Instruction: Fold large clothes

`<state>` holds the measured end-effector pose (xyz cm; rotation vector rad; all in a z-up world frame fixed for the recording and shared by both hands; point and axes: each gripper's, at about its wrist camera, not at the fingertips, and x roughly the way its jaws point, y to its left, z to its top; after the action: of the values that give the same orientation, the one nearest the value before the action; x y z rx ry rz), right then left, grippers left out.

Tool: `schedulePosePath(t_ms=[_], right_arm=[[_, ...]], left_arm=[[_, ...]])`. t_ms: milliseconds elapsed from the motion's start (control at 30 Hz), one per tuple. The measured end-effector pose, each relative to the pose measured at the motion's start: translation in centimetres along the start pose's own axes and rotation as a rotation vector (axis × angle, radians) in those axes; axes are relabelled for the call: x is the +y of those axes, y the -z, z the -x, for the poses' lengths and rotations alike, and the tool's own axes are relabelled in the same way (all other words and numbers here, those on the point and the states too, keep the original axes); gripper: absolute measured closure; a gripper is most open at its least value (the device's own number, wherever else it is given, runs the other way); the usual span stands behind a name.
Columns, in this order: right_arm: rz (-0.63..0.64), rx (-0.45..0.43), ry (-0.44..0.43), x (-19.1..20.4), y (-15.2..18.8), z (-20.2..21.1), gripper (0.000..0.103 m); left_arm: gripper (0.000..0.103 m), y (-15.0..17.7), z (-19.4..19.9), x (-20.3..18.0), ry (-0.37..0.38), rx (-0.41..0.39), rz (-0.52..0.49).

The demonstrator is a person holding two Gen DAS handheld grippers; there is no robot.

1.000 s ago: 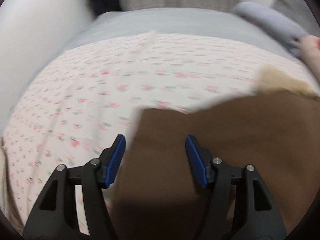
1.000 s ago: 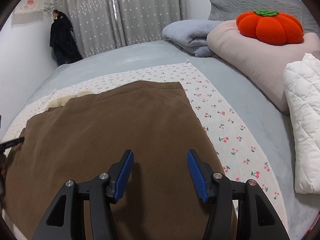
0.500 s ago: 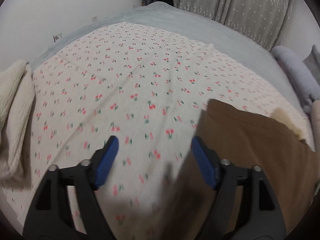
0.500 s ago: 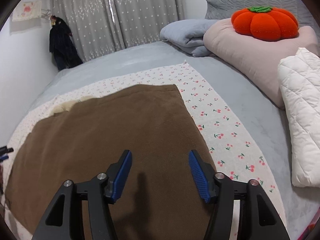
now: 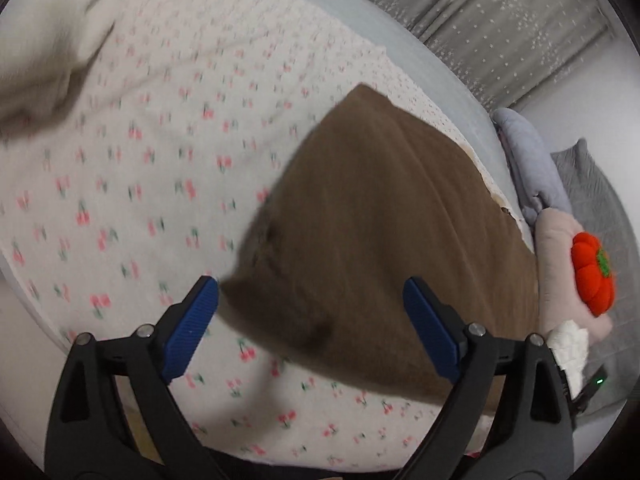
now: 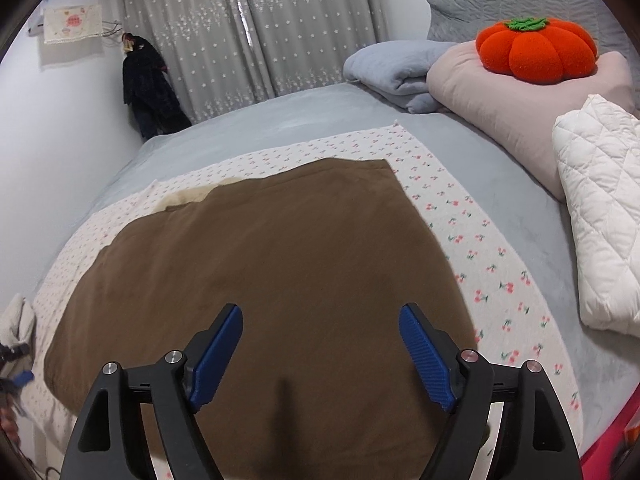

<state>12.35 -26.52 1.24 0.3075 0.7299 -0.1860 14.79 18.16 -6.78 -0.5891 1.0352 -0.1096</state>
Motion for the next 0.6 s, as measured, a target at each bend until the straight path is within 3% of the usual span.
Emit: schedulePosePath(t_ms=[100,300,533,600], right_arm=[[-0.005,0.002,-0.013,0.5,0.7,0.1,0.020],[-0.017,-0.003,-0.055,1.4,2.2,-0.3,0.020],[0.031,0.035,-0.081,3.0,4.3,-1.8,0.020],[0.050,0.025,-0.101,3.5,4.4,-1.7,0.020]], left_arm=[[0.010,1.5,-1.6,0.5,0.075,0.064,0.064],[0.010,3.1,-5.4,0.7,0.157,0.129,0.156],[0.010,3.6,-7.4,0.2,0.306,-0.007,0.240],[0.014,3.5,-7.9,0.1,0.335,-0.032,0.271]])
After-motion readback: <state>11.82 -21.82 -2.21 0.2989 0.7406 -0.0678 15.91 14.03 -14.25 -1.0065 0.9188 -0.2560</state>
